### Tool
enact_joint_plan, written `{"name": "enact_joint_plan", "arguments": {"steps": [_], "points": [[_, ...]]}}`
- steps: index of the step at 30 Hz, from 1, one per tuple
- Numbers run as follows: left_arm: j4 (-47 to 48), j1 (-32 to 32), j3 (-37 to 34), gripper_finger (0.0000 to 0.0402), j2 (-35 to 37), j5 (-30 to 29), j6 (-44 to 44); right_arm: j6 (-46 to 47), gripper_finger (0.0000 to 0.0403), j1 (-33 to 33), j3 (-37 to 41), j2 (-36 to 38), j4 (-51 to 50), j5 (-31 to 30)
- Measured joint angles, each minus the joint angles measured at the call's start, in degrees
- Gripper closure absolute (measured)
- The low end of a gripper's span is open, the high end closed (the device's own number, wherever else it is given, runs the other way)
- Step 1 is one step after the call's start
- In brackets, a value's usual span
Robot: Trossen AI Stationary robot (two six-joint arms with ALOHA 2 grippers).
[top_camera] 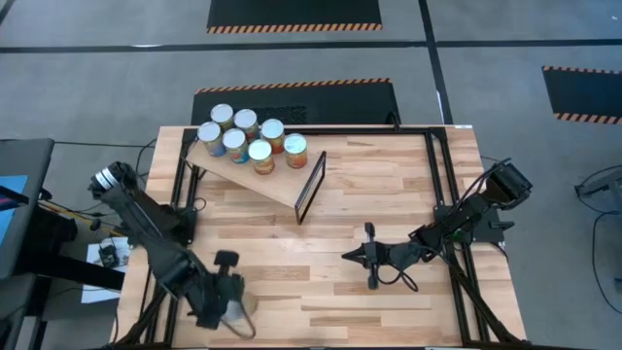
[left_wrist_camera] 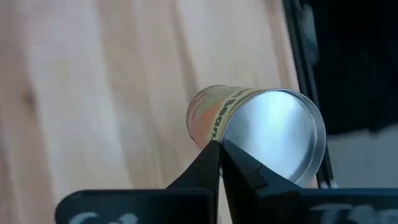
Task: Pick and place cans onto a shelf
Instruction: Align the canned green beans with the other canned green beans on the shelf
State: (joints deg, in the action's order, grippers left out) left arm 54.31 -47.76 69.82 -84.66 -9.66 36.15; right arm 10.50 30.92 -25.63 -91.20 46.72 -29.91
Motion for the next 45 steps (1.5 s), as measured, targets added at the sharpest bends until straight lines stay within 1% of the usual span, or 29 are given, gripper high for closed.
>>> {"name": "enact_joint_plan", "arguments": {"steps": [3,7,10,13,15,18,23,27,30,34,38,41,45], "points": [[0.19,3.19,0.0,0.0401,3.06,-2.59,3.44,0.02,0.0388,-0.33,0.0,0.0,0.0,0.02],[0.38,7.44,0.78,0.0401,6.99,-4.44,3.67,0.15,0.0384,-0.33,0.0,0.0,0.0,0.02],[2.58,10.43,3.38,0.0401,9.13,-7.64,3.57,0.17,0.0384,-0.33,0.0,0.0,0.0,0.02],[6.87,14.34,7.28,0.0401,10.23,-11.29,3.44,0.17,0.0386,-0.33,0.0,0.0,0.0,0.02],[10.33,17.63,10.04,0.0401,10.22,-12.2,2.5,0.17,0.0388,-0.33,0.0,0.0,-0.03,0.02],[12.02,23.86,13.51,0.0402,10.24,-12.07,-1.5,0.17,0.0388,-0.33,0.0,0.0,-0.03,0.02],[12.12,35.52,16.9,0.0401,10.21,-10.53,-10.34,0.15,0.0383,-0.33,0.0,0.0,-0.03,0.02],[10.6,44.02,17.38,0.0401,9.93,-6.61,-14.91,0.15,0.0386,-0.33,0.0,0.0,-0.1,0.04],[9.35,48.68,17.38,0.0401,9.44,-3.93,-17.56,0.15,0.0388,-0.33,0.0,0.0,-0.22,0.02],[8.05,53.39,17.38,0.0401,9.02,-3.55,-19.67,0.17,0.0388,-0.33,0.0,0.02,-0.75,0.04],[7.84,56.5,17.38,0.0401,8.71,-3.3,-20.08,0.64,0.0383,-0.33,0.0,0.02,-1.45,0.04],[7.56,57.47,17.4,0.0401,8.24,-1.95,-20.51,0.66,0.0382,-0.33,0.0,0.02,-1.54,0.04],[7.62,57.79,17.39,0.0401,7.46,-1.61,-20.51,1.07,0.0386,-0.33,0.0,0.02,-1.52,0.04]]}}
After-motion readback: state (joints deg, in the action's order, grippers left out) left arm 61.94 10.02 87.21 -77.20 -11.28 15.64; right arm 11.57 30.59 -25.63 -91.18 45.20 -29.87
